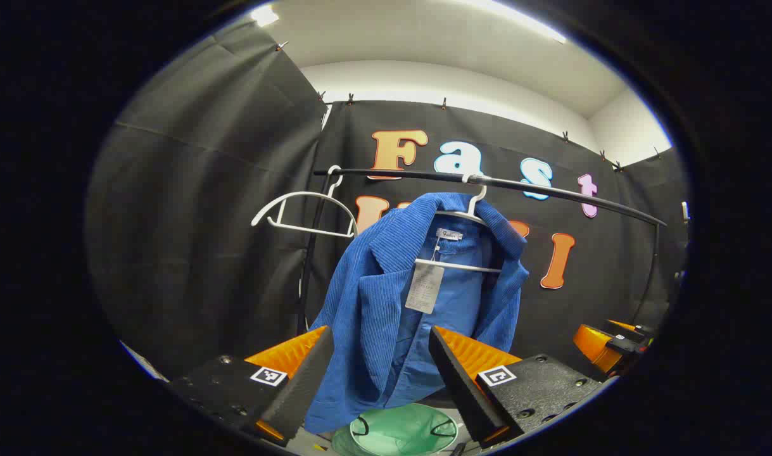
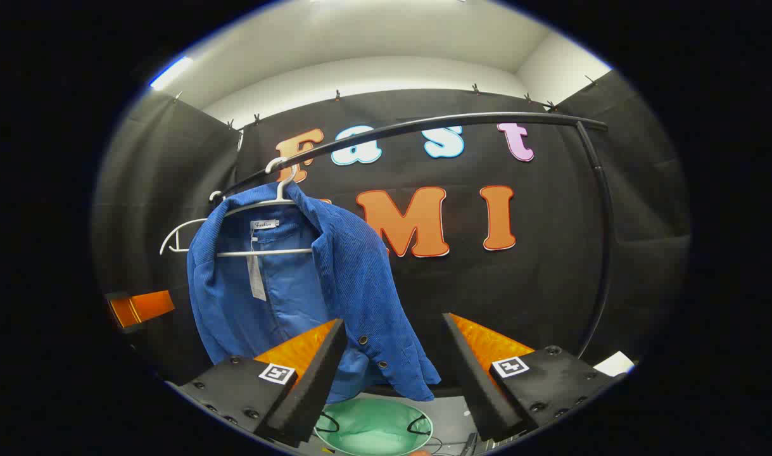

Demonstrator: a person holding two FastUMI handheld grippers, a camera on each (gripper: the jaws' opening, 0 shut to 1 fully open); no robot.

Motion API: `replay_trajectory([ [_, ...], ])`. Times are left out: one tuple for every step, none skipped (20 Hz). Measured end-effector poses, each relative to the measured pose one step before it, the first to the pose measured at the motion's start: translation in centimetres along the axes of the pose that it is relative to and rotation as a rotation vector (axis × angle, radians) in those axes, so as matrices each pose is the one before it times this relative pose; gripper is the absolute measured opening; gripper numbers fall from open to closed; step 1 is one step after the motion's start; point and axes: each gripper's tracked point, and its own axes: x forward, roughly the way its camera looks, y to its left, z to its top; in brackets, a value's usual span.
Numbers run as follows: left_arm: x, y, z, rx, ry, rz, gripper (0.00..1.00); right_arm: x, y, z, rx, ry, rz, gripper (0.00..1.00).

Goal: Grasp the clothes on the hanger with both hands and then place them into the laundry hamper below.

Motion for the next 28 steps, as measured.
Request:
replay_trajectory([
  [-0.029,-0.007,0.22,0.00704,-0.00505,0.00221,0.95,0.004,0.064,-0.002,0.00099,-0.00026,0.00053,0.98],
  [0.038,-0.013,0.065,0.00776,-0.00371,0.0023,0.92,0.051,0.036,-0.019,-0.00009,-0.00175,0.00148,0.98],
  [0.069,-0.1,0.09,0.00386,-0.00263,-0.00121,0.93,0.048,0.119,-0.071,-0.00132,0.00009,0.00319,1.0],
  [0.175,-0.182,0.029,-0.00113,-0.00102,-0.00256,0.95,0.084,0.119,-0.017,-0.00021,0.00113,0.00406,0.98],
  [-0.013,-0.123,-0.047,-0.00502,0.0012,-0.00316,0.96,0.032,0.152,-0.104,-0.00024,0.0027,0.00396,0.98],
  [0.135,-0.091,-0.256,-0.00696,0.0039,-0.0026,0.98,0.024,0.099,-0.017,-0.00004,0.0024,0.00457,0.98],
  [0.027,-0.121,-0.208,-0.00607,0.00597,-0.00246,0.98,-0.014,0.096,-0.049,-0.00025,0.0028,0.00355,0.98],
  [0.083,0.1,-0.223,-0.0046,0.00625,0.0001,0.92,0.005,0.057,-0.015,-0.00078,0.00317,0.00474,0.98],
  [0.027,0.024,-0.03,-0.00314,0.00329,0.00004,0.95,-0.05,0.05,-0.035,-0.00129,0.00091,0.00385,0.98],
  [-0.037,0.083,0.019,-0.00265,-0.00084,0.00043,0.96,0.048,0.087,0.132,-0.00326,-0.00013,0.00447,0.98],
  [0.014,0.085,0.139,-0.00065,-0.00258,0.00303,0.98,0.023,0.078,0.038,-0.00482,-0.00291,0.00285,0.98],
  [-0.069,0.088,0.042,0.00165,-0.00357,0.00201,0.98,0.164,0.032,0.117,-0.00619,-0.00321,0.001,0.98],
  [-0.055,0.062,0.07,0.00306,-0.00134,0.001,0.99,0.106,0.04,0.038,-0.00468,-0.00291,0.00021,0.98],
  [0.142,0.024,-0.114,0.00228,0.00283,0.00026,0.92,0.168,0.171,0.041,-0.00165,-0.00018,0.00278,0.98],
  [0.034,0.003,-0.214,0.00112,0.00655,-0.00084,0.98,-0.002,0.215,-0.082,0.00102,0.00086,0.00491,0.98],
  [0.06,-0.077,-0.296,0.00066,0.01106,-0.00101,0.92,0.138,0.209,0.028,0.00053,0.00237,0.00517,0.98],
  [0.062,-0.076,-0.277,-0.00115,0.00993,-0.00352,0.92,0.055,0.288,-0.035,-0.0009,0.0009,0.00772,0.98],
  [0.226,-0.038,-0.191,-0.00059,0.00657,-0.00152,0.92,0.106,0.364,0.036,-0.00177,0.00008,0.00943,0.98],
  [0.247,0.04,-0.105,0.00088,0.00396,0.00161,0.98,0.234,0.359,0.034,-0.0024,0.00061,0.01067,0.98],
  [0.288,0.088,-0.154,0.00184,0.00252,0.00184,0.98,0.283,0.427,0.018,-0.00244,0.00011,0.01171,0.98],
  [0.371,0.079,-0.087,0.00184,0.0025,0.00244,0.94,0.413,0.421,0.046,-0.0015,-0.00041,0.01113,0.98],
  [0.331,0.16,-0.046,-0.00028,0.00081,0.00636,0.95,0.476,0.457,0.067,-0.00079,0.0008,0.01181,0.98],
  [0.343,0.221,0.209,-0.00492,-0.00731,0.00621,0.92,0.508,0.507,-0.003,-0.00012,0.00032,0.01229,0.98],
  [0.284,0.072,0.31,-0.00628,-0.01254,0.00092,0.95,0.553,0.445,0.055,-0.00019,-0.00091,0.01178,0.98],
  [0.33,0.046,0.298,-0.00294,-0.01012,-0.00036,0.95,0.541,0.406,0.11,-0.00068,-0.00314,0.00914,0.98],
  [0.416,0.109,0.162,0.00222,-0.00507,0.00131,0.92,0.612,0.417,0.125,-0.00101,-0.00187,0.00723,0.98],
  [0.382,0.045,0.053,0.00778,-0.00146,0.00131,0.92,0.606,0.361,0.036,-0.00051,-0.00204,0.00723,0.98],
  [0.472,-0.045,-0.024,0.00827,0.00184,0.00261,0.92,0.528,0.348,0.035,-0.00068,-0.0008,0.00781,0.98],
])
